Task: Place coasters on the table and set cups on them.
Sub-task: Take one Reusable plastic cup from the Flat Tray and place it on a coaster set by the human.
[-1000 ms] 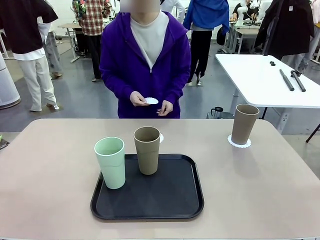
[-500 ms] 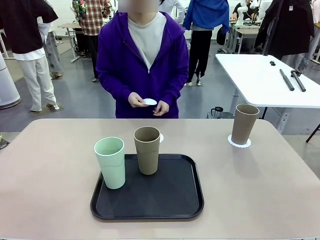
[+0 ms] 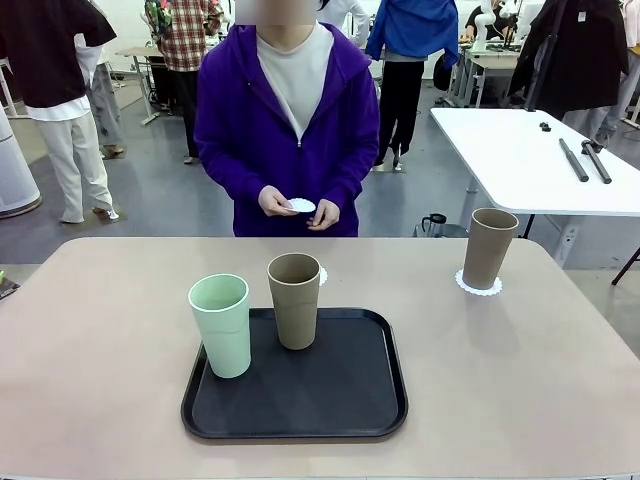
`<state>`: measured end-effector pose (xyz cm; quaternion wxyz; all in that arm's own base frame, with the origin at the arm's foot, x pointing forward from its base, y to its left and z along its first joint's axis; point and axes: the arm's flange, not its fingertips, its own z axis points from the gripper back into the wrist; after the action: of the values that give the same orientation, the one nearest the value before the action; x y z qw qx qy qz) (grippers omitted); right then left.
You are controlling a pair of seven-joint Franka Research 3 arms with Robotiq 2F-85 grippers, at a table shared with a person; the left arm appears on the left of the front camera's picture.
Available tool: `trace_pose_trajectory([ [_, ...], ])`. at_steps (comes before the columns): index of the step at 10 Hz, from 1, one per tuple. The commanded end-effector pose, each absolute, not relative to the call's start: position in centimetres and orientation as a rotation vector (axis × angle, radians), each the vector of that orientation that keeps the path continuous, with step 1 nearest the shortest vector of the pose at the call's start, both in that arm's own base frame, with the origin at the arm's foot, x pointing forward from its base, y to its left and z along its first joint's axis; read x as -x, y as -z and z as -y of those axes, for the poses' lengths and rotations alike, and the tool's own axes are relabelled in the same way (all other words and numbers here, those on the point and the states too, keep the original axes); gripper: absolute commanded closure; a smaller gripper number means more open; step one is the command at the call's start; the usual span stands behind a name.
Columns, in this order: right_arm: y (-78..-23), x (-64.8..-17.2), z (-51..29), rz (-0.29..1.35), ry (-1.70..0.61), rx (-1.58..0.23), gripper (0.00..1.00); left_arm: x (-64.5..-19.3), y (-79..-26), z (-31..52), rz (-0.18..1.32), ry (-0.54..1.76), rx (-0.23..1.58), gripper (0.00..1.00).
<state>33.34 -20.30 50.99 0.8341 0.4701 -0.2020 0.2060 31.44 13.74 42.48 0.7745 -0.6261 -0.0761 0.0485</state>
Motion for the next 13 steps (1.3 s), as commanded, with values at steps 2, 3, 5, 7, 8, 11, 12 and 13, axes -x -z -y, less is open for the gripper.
trace_pose_trajectory([
  [2, -57.7, -33.5, 8.6, 0.403, -0.785, -0.528, 0.00, -31.5, -42.6, -13.7, 0.177, -0.104, 1.366, 0.00],
  [3, -58.0, -33.4, 4.1, 0.354, -0.864, -0.362, 0.00, -31.5, -42.6, -13.7, 0.177, -0.104, 1.366, 0.00],
  [5, -57.2, -33.3, -4.3, 0.264, -1.014, -0.091, 0.00, -31.5, -42.6, -13.7, 0.177, -0.104, 1.366, 0.00],
  [7, -54.9, -34.2, -8.8, 0.151, -1.120, -0.018, 0.00, -31.5, -42.6, -13.7, 0.177, -0.104, 1.366, 0.00],
  [8, -53.0, -34.8, -10.2, 0.100, -1.150, -0.004, 0.00, -31.5, -42.6, -13.7, 0.177, -0.104, 1.366, 0.00],
  [11, -48.3, -36.5, -12.5, 0.030, -1.154, -0.061, 0.00, -31.5, -42.6, -13.7, 0.177, -0.104, 1.366, 0.00],
  [12, -50.2, -35.0, -12.5, 0.055, -1.185, 0.004, 0.00, -31.5, -42.6, -13.7, 0.177, -0.104, 1.366, 0.00],
  [13, -50.2, -35.0, -12.5, 0.055, -1.185, 0.004, 0.00, -31.5, -42.6, -13.7, 0.177, -0.104, 1.366, 0.00],
])
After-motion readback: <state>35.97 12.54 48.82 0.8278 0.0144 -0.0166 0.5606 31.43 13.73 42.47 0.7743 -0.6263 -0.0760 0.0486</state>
